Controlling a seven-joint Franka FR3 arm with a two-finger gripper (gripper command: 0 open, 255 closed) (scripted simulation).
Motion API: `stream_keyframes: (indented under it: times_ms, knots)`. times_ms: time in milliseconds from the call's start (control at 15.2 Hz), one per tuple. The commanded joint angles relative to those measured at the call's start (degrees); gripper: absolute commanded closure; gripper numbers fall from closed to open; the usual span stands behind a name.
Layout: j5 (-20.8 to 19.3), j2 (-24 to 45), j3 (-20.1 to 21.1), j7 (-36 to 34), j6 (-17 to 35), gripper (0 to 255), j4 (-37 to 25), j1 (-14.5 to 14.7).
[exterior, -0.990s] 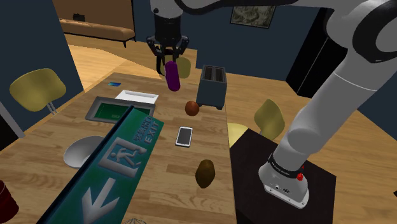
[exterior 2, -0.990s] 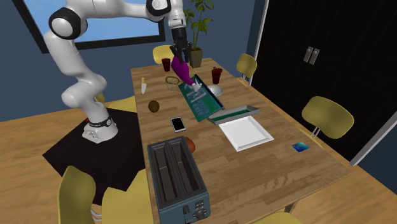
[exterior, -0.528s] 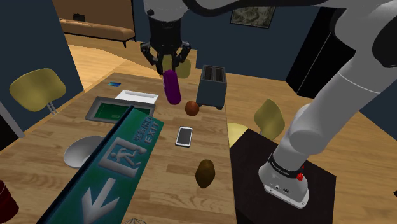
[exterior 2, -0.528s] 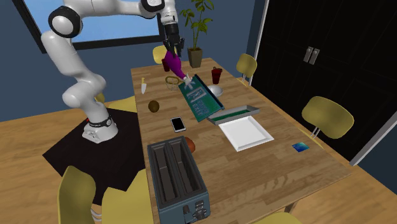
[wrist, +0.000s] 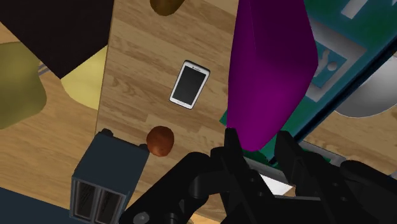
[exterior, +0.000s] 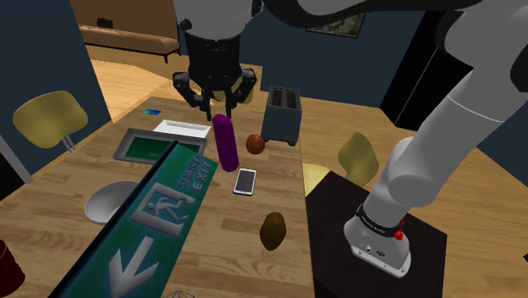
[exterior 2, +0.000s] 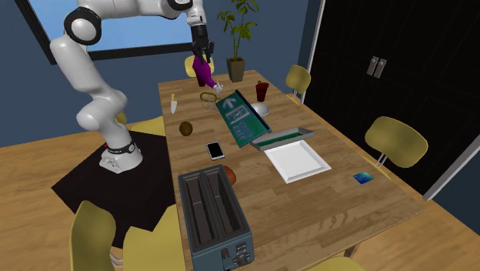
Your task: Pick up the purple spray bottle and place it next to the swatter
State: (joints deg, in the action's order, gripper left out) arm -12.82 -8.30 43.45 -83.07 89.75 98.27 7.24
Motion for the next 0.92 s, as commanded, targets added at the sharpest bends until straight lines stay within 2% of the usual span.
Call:
stream_keyframes:
  times_ms: [0, 396, 660, 792, 858]
  knots:
    - [0.3, 0.1, 1.9, -3.1, -1.0, 255, -0.3, 1.2]
    - [-2.8, 6.1, 9.1, -13.8, -5.8, 255, -5.9, 5.2]
    - [-7.5, 13.3, 13.7, -22.3, -10.0, 255, -11.6, 10.0]
    - [-9.8, 16.6, 14.8, -25.8, -12.0, 255, -14.3, 13.0]
    - [-9.4, 16.2, 14.6, -25.8, -11.1, 255, -13.2, 12.8]
